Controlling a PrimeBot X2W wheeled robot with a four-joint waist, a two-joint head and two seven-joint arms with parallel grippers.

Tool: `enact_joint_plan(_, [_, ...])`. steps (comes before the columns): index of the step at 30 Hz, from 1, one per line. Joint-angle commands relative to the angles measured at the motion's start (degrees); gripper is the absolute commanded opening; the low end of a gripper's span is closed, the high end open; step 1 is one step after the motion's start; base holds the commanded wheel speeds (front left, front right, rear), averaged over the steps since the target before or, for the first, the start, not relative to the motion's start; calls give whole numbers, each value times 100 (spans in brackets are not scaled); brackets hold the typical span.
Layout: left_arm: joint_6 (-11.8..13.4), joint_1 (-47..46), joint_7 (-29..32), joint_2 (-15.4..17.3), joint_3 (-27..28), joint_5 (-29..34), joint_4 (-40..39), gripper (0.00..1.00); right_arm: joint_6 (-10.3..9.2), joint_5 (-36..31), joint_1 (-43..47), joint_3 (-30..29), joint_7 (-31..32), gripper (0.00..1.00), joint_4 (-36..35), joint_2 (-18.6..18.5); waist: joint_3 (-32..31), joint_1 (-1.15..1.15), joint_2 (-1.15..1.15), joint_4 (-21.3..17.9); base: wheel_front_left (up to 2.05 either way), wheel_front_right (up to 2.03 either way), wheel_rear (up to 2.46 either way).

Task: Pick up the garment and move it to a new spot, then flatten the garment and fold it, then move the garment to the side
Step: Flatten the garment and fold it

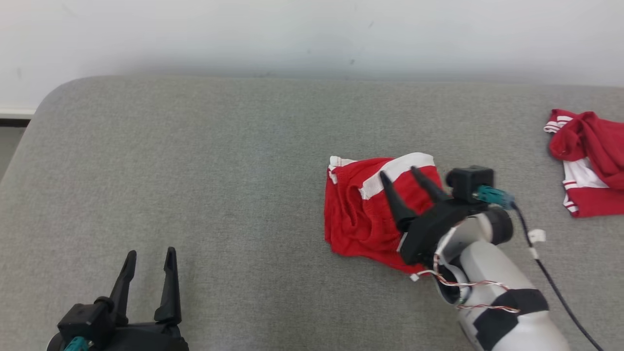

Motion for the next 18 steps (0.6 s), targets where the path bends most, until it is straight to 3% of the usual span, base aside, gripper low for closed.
enact_joint_plan(1, [17,47,-9,-5,44,52,-11,100,-17,-13,124,-52,-168,100,-79,-110,-63,0,0,-85,0,0,0])
enact_joint_plan(10, [45,166,-9,-3,219,123,-119,100,-17,-189,885,-372,-1025,100,-960,-565,-232,0,0,-411,0,0,0])
enact_joint_plan(18, [76,303,-9,-4,364,179,-243,100,-17,-532,1869,-785,-1270,100,-2068,-624,-341,0,0,-639,0,0,0])
